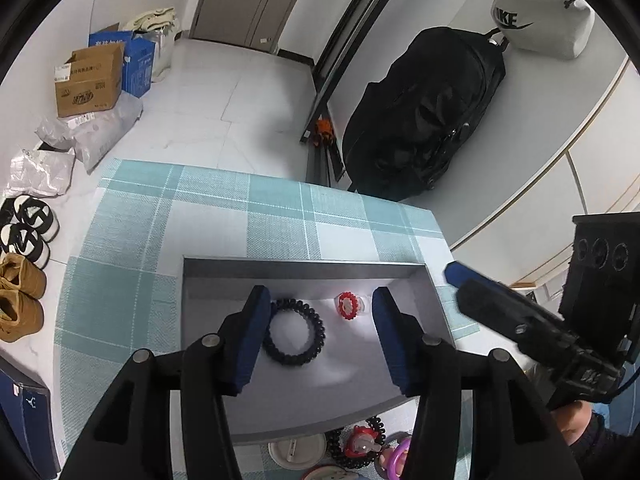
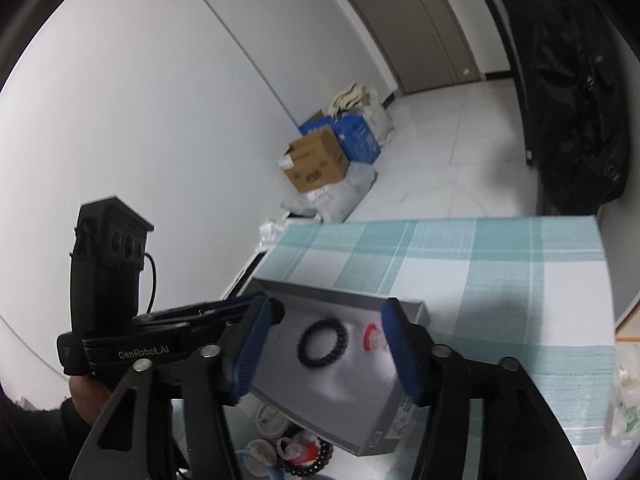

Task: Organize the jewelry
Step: 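Place the hair tie and red clip into the grey box, opening both grippers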

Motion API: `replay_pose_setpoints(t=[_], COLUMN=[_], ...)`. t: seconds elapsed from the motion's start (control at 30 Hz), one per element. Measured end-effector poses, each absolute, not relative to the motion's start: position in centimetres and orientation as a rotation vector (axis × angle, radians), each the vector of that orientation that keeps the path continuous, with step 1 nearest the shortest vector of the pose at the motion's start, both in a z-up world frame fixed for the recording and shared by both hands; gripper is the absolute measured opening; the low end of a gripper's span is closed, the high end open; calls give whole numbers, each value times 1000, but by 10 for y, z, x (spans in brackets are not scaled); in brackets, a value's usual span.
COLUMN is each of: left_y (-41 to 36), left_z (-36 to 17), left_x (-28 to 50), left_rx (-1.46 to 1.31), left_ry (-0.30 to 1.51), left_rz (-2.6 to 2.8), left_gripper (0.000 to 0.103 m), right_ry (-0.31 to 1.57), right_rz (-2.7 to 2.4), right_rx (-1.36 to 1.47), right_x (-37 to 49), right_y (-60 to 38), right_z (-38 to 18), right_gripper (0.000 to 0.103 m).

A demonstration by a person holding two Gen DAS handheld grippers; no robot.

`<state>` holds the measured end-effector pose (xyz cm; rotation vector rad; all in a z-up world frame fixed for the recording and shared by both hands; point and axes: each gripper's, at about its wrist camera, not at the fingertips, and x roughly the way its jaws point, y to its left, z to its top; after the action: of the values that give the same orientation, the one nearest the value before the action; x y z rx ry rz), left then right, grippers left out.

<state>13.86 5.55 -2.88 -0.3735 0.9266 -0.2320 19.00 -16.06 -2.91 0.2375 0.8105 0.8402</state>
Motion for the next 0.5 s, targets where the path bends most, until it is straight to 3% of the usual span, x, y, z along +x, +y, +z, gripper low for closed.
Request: replay_pose_setpoints(t=[0.5], left_y=[53], left_z=[-14], left_x=[103], left_rx=[-284], left_ry=[836], left_rz=[-147], left_gripper=[54], right_ry=[702], right_rz=[803], right_rx=[215], right_x=[161], right_y=[-177], right_z=[-14], right_gripper=[97])
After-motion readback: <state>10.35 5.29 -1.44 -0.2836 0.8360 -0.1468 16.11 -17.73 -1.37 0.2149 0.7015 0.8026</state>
